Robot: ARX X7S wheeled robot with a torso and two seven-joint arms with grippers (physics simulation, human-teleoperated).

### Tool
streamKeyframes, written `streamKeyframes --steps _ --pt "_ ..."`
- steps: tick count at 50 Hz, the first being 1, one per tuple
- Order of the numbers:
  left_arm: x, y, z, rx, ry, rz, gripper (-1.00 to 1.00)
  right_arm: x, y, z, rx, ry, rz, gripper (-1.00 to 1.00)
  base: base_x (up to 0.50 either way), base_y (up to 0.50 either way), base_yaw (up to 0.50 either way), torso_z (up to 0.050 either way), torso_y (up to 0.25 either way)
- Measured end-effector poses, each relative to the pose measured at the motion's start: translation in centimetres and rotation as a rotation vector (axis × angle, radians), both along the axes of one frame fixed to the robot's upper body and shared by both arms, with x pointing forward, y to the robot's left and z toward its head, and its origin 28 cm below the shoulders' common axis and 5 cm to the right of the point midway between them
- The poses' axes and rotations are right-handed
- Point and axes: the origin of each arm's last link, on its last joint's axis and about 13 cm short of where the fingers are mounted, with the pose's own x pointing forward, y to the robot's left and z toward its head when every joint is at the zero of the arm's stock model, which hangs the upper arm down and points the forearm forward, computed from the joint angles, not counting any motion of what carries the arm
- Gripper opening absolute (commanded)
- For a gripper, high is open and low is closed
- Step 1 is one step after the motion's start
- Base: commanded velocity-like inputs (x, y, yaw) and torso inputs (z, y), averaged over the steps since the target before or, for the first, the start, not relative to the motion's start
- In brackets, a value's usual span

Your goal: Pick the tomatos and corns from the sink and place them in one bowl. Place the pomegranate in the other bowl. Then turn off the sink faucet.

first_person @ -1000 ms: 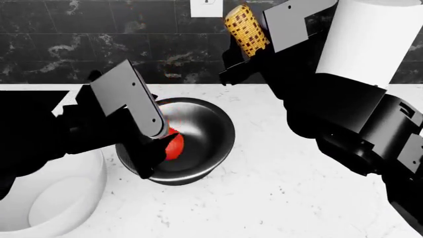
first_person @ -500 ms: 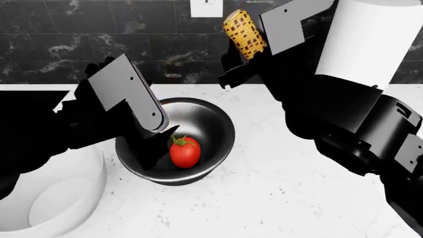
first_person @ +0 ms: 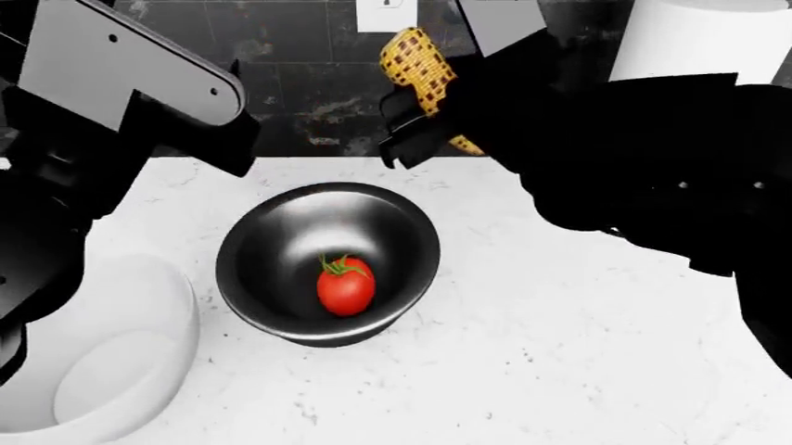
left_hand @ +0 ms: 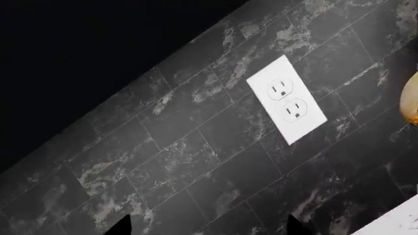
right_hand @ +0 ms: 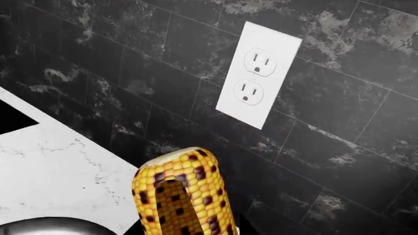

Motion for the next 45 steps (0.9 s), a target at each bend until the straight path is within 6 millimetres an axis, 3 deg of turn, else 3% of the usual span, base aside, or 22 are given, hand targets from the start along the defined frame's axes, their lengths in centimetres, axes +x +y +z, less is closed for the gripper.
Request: streamKeyframes --steps 12,25,45 --pt "-0.9 0.1 -1.0 -0.061 -0.163 0.152 1.0 -1.5 1.7 1.8 0.027 0.124 0.127 -1.0 0.0 0.0 0.0 0.0 0.0" --pt "-1.4 0.2 -1.5 -0.075 -0.228 0.214 1.0 -2.8 3.4 2.9 0.107 0.26 0.288 -1.0 0.0 0.0 0.0 0.0 0.0" --pt "-1.5 0.2 -1.4 -0.063 -0.245 0.239 1.0 -3.2 4.5 1.9 0.135 0.443 0.345 -1.0 0.0 0.0 0.0 0.0 0.0"
